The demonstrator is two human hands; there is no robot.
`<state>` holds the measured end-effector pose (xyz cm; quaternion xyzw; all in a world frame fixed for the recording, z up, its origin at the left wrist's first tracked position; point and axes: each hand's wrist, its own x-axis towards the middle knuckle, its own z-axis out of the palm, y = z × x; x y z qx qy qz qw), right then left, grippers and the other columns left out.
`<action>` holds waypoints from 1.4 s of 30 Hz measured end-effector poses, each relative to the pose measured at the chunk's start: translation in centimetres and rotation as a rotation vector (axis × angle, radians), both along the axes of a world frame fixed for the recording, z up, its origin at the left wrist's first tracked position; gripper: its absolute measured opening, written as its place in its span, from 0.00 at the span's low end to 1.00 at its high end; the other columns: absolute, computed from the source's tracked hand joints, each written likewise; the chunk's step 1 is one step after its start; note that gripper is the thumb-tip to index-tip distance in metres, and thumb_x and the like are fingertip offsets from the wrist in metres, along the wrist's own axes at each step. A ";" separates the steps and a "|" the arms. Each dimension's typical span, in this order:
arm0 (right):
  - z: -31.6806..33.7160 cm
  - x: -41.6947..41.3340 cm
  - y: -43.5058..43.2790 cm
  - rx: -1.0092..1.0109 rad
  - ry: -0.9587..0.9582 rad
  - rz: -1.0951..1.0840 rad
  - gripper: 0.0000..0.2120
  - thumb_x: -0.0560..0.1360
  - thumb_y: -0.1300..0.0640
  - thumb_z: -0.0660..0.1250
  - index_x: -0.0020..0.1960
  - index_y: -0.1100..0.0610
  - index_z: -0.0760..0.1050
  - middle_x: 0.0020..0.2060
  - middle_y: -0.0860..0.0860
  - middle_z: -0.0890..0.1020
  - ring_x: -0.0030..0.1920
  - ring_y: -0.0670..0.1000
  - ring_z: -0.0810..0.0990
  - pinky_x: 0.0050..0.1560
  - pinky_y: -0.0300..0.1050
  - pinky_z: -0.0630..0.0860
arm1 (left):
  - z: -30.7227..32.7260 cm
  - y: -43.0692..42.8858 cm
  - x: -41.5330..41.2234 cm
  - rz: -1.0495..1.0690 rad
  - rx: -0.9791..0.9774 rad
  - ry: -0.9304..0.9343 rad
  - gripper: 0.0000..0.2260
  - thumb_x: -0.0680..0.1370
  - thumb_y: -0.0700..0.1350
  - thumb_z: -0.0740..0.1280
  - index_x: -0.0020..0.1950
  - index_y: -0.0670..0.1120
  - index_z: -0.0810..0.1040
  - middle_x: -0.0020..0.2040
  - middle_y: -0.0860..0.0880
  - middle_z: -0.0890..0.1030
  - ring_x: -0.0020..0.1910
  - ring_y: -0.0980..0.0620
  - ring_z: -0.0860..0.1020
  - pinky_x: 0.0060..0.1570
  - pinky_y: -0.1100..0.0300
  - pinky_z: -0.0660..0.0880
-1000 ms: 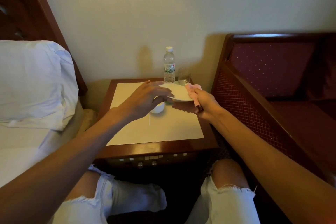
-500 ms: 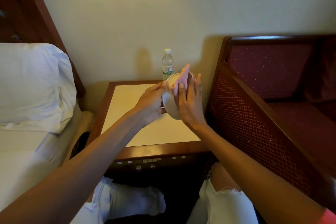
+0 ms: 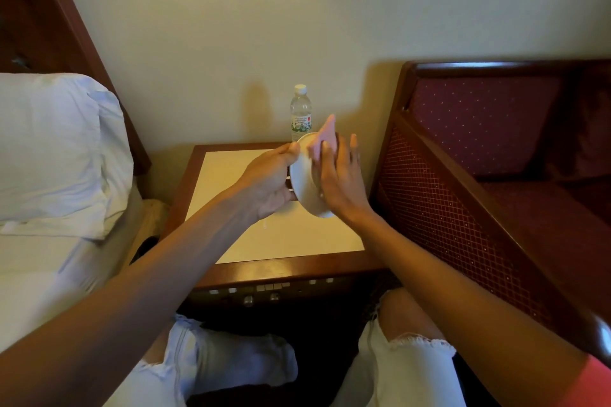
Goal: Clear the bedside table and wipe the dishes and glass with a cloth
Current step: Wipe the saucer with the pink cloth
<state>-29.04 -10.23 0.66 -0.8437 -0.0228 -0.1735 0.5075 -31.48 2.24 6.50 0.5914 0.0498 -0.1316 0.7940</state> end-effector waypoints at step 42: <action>3.6 1.9 -0.2 0.178 -0.065 0.008 0.19 0.84 0.48 0.50 0.62 0.55 0.74 0.52 0.48 0.80 0.57 0.50 0.77 0.59 0.48 0.70 | 2.6 0.6 -0.4 0.155 0.207 -0.210 0.12 0.84 0.47 0.60 0.46 0.47 0.81 0.39 0.52 0.82 0.36 0.52 0.80 0.39 0.56 0.77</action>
